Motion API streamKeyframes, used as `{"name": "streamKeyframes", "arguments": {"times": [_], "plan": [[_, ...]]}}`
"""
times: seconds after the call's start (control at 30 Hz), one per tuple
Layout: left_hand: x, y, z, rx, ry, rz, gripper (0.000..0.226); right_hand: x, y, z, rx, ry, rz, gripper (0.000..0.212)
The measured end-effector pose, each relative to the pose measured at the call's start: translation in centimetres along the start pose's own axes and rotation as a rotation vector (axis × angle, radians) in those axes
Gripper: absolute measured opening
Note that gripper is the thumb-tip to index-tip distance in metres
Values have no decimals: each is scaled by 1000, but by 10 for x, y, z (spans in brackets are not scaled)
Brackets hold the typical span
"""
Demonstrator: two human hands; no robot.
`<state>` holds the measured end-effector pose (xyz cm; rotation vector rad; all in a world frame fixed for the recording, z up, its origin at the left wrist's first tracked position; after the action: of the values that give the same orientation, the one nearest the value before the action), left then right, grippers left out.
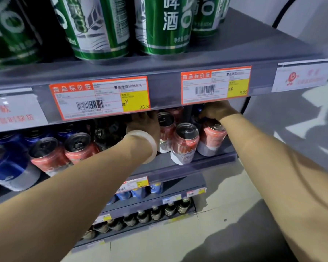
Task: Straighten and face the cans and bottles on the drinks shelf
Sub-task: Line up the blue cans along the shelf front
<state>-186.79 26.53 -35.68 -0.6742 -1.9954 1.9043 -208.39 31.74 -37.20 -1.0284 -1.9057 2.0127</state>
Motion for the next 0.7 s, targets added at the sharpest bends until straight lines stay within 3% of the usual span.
{"name": "streamKeyframes", "arguments": {"times": [0.13,0.27,0.47,0.6,0.7], "plan": [[-3,0,-5,0,24,20,71,-3,-10,-11,75,-31,-19,64],[-2,-2,-11,-31,58,-20,61,-2,-33,-29,222,1,119,59],[-6,-19,-33,66,146,-90,52,18,-57,-88,582,17,818,73],[-10,-27,-50,96,195,-89,56,20,-71,-129,701,-13,929,66],[-19,-38,-63,87,227,-200,58,14,-76,-155,683,-26,1021,62]]}}
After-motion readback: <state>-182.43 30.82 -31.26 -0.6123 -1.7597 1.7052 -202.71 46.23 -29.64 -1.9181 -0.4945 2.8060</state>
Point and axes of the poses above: each hand's wrist, its own z-axis towards the middle knuckle, its own y-axis out of the palm, x = y × z, the point moved 6 cm from there along z, towards the middle knuckle, and after that the axes turned 8 degrees about -y, right-handed, at the moved point
